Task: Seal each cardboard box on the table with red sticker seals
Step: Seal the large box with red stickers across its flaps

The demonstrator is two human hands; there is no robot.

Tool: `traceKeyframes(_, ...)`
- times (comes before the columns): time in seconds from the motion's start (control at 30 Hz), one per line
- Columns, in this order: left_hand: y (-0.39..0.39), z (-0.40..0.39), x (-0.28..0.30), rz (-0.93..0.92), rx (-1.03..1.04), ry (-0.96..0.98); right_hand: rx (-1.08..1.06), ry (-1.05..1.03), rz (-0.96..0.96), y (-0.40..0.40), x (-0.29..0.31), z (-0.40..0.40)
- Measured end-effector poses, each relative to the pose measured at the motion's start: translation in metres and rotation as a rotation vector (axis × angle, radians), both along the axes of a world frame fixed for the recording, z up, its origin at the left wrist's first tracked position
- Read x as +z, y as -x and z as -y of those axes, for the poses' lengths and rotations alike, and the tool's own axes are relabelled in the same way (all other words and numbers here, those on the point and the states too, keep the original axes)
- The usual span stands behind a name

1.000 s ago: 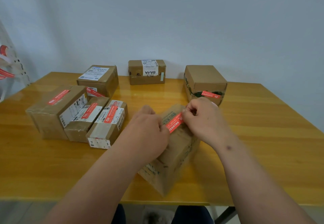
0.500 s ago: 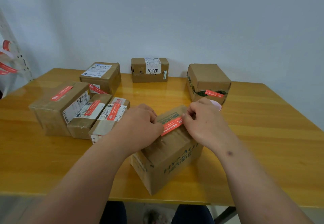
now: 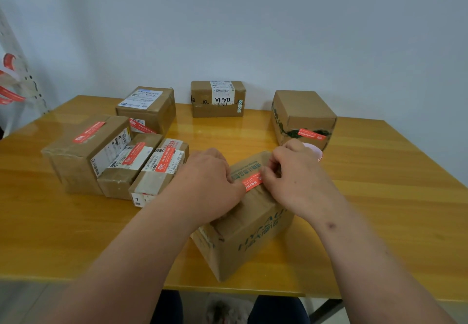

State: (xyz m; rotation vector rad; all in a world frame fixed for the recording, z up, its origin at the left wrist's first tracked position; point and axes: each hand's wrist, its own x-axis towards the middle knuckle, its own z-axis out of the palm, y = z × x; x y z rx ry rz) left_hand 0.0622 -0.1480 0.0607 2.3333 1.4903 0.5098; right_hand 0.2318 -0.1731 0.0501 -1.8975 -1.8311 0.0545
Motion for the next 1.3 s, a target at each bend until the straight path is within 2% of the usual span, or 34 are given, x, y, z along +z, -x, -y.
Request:
traceKeyframes(0.2,0.003,0.001,0.001,-0.058,0.019,-0.079,-0.036,0.03,-0.11,-0.005,0.003,0.0)
traceKeyframes(0.4,0.016,0.001,-0.005,0.275,0.054,0.107,-0.053,0.043,-0.202,-0.006,0.006,-0.004)
traceKeyframes(0.47,0.015,0.002,-0.006,0.325,0.051,0.141,-0.026,0.05,-0.261,-0.005,0.006,-0.003)
traceKeyframes(0.63,0.009,0.006,-0.009,0.263,0.052,0.156,0.035,0.197,-0.273,-0.006,0.008,-0.001)
traceKeyframes(0.77,0.013,0.002,-0.005,0.384,0.044,0.279,0.004,0.183,-0.348,-0.009,0.008,-0.003)
traceKeyframes(0.9,0.008,0.006,-0.006,0.274,0.052,0.194,0.036,0.223,-0.276,-0.004,0.007,-0.003)
traceKeyframes(1.07,0.009,0.002,-0.007,0.351,0.084,0.237,-0.017,0.132,-0.298,-0.008,0.004,-0.01)
traceKeyframes(1.2,0.004,0.005,-0.008,0.218,0.12,0.14,-0.019,0.149,-0.272,-0.004,0.003,-0.012)
traceKeyframes(1.3,0.006,0.001,-0.01,0.355,0.117,0.194,-0.029,0.059,-0.269,-0.008,0.001,-0.014)
